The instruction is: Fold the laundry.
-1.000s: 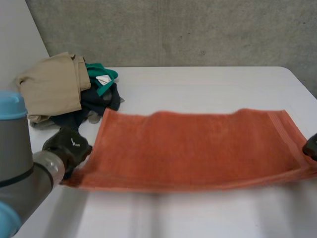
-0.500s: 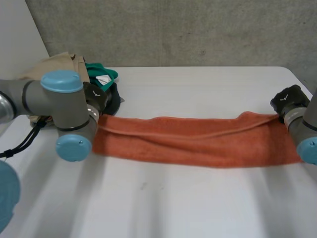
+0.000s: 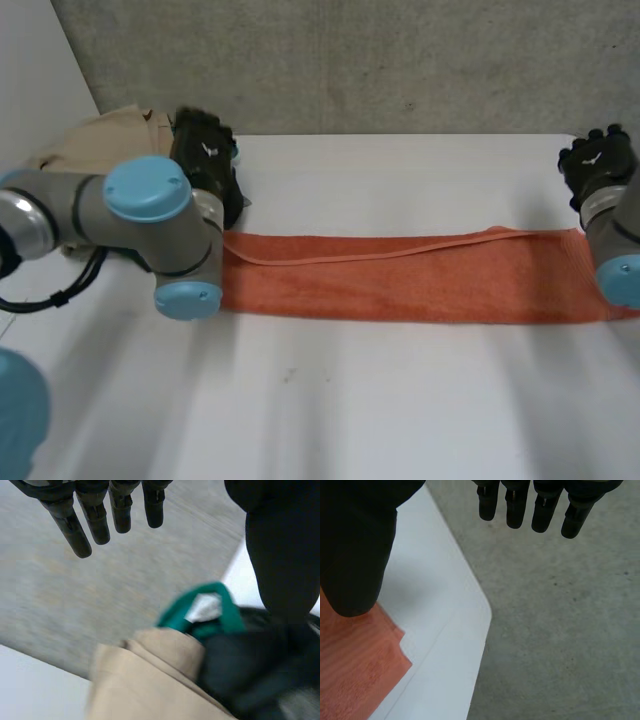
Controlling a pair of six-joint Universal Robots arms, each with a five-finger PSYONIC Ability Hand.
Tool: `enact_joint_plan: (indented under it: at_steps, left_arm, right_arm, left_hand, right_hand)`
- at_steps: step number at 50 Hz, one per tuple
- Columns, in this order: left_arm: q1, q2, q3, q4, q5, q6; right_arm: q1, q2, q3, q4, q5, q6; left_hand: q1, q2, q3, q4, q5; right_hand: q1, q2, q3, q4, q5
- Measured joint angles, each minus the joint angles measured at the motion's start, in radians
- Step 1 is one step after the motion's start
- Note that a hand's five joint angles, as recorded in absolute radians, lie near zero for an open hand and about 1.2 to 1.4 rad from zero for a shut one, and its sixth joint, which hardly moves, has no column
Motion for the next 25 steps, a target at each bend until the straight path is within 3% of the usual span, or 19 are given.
enact_joint_plan:
  at_steps: [7,13,20,25]
  left_arm:
    - [-0.004,0.188,-0.145,0.081,0.010,-0.009]
    - [-0.001,0.292,-0.282,0.011,0.102,-0.017]
    - [0.018,0.267,-0.368,-0.087,0.245,-0.021]
    - [0.048,0.189,-0.344,-0.097,0.281,-0.021]
  right_arm:
    - [-0.077,-0.171,0.143,0.166,-0.121,0.099]
    - [-0.210,-0.249,0.278,0.315,-0.291,0.115]
    - [-0.288,-0.258,0.394,0.272,-0.384,0.104]
    - [-0.291,-0.253,0.433,0.215,-0.390,0.098]
  left_hand:
    - [0.000,0.000,0.000,0.000,0.000]
    - [0.000,0.000,0.000,0.000,0.000]
    - [0.006,0.004,0.003,0.006,0.003]
    - [0.077,0.061,0.054,0.066,0.046]
  right_hand:
    - [0.000,0.000,0.000,0.000,0.000]
    - [0.000,0.000,0.000,0.000,0.000]
    - [0.000,0.000,0.000,0.000,0.000]
    - [0.000,0.003,0.002,0.001,0.000]
